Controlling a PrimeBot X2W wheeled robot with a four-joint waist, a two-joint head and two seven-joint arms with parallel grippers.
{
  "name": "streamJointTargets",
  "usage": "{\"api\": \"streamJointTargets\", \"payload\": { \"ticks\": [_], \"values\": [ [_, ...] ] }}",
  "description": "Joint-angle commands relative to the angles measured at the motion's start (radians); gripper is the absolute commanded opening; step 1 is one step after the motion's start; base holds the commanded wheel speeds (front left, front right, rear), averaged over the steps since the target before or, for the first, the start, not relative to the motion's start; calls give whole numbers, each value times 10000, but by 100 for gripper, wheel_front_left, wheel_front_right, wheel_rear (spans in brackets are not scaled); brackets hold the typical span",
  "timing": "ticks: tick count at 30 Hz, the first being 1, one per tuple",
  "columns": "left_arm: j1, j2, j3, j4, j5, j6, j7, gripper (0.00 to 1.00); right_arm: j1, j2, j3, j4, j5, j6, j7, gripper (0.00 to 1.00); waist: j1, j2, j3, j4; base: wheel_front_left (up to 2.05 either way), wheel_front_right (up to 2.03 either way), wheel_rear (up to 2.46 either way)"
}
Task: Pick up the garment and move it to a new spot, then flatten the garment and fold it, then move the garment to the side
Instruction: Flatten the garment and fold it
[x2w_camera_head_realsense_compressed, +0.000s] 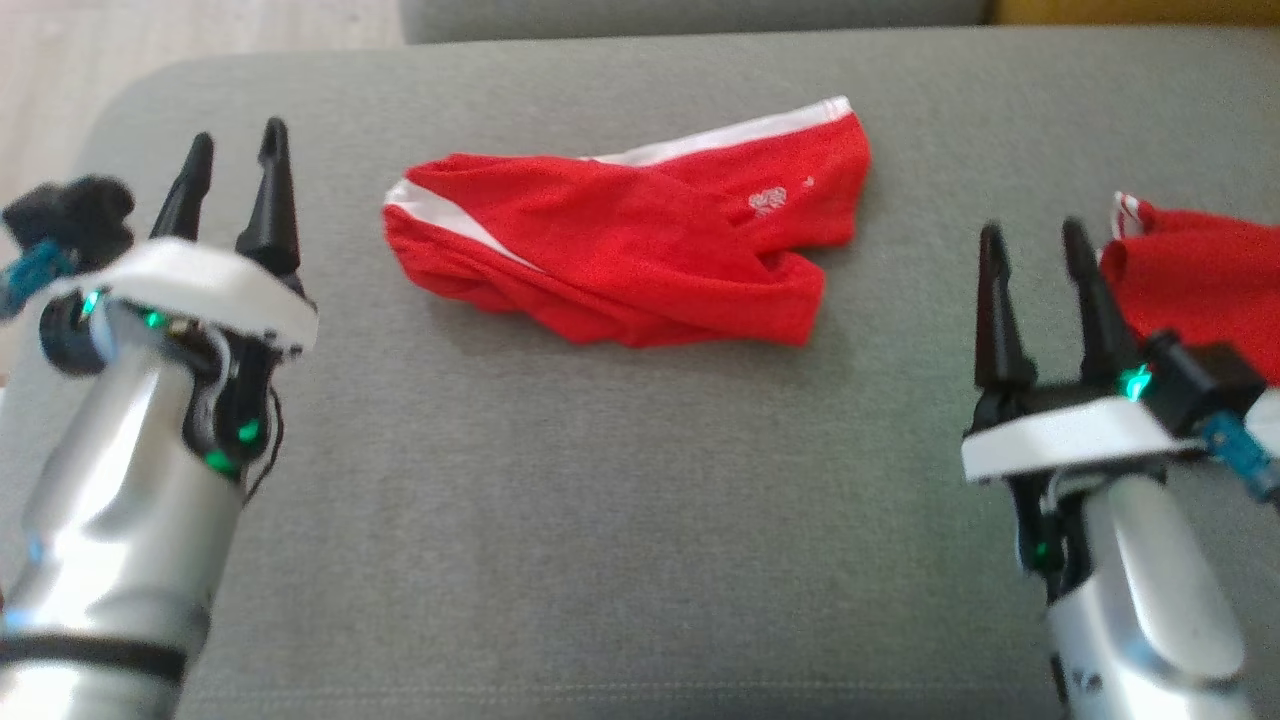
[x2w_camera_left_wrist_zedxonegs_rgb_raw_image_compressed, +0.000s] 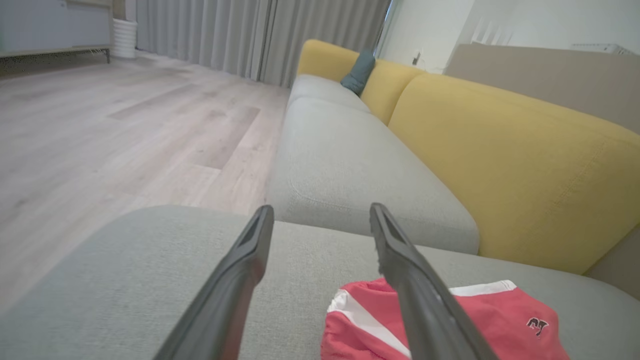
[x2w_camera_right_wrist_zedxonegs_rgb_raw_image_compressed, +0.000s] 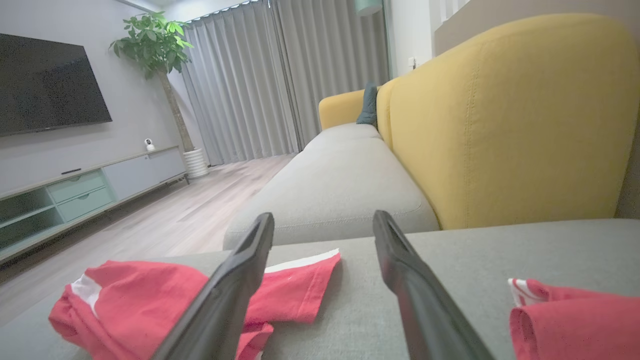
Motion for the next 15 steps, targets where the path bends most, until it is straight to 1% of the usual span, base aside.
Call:
{"api": "streamJointTargets", "payload": {
  "ticks": [1, 5, 8, 11, 13, 15],
  "values": [
    [222, 426, 617, -775, 291, 127, -116, 100, 104, -20, 339, -214, 114, -9, -3, 100, 0, 0, -249, 279, 0, 0, 0],
    [1753, 155, 1325, -2619, 1138, 667, -118, 100, 473, -20, 642, -40, 476, -9, 97, 100, 0, 0, -422, 573, 0, 0, 0],
    [2995, -430, 1933, -3721, 1458, 1120, -118, 100, 639, -20, 915, 93, 641, -9, 167, 100, 0, 0, -417, 748, 0, 0, 0],
    [3930, -966, 2198, -4427, 1914, 1230, -119, 100, 676, -20, 1117, 267, 852, -9, 313, 100, 0, 0, -342, 953, 0, 0, 0],
    [4292, -1294, 2320, -4655, 2142, 1187, -119, 100, 641, -20, 1203, 415, 992, -9, 449, 100, 0, 0, -292, 1112, 0, 0, 0],
    [4472, -1482, 2322, -4736, 2429, 1083, -119, 100, 563, -20, 1251, 588, 1116, -9, 629, 100, 0, 0, -215, 1277, 0, 0, 0]
  ]
}}
